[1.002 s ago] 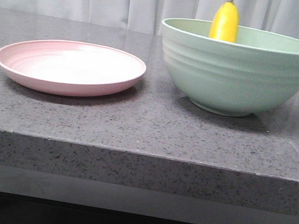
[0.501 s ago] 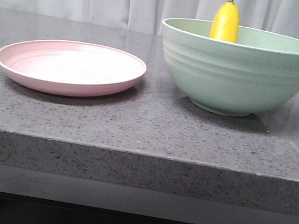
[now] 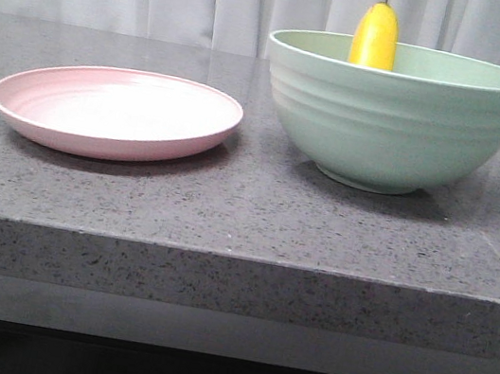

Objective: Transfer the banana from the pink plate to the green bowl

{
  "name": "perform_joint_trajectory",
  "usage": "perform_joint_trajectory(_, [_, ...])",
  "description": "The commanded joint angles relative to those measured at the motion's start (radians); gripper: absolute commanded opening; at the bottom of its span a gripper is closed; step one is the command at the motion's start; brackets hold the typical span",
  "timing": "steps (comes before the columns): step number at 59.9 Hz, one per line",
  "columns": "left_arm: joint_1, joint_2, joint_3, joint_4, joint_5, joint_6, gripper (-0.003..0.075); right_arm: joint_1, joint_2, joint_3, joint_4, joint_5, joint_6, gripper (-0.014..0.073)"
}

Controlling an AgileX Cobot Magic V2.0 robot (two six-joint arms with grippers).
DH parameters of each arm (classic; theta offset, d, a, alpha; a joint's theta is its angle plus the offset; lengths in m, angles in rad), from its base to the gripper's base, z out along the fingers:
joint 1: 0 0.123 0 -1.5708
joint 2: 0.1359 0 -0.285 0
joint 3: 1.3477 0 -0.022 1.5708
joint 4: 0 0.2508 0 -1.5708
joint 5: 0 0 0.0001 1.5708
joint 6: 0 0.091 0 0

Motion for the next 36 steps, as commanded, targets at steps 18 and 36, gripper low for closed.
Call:
perform_joint_trajectory(18, [0.001, -0.018, 0.004, -0.011, -0.084, -0.009, -0.0020, -0.092, -0.012, 0.142, -0.576, -0.276, 0.656, -0.0107])
perform_joint_trajectory(36, [0.001, -0.018, 0.004, -0.011, -0.084, -0.009, -0.0020, -0.231, -0.180, 0.306, -0.521, -0.173, 0.656, -0.0107])
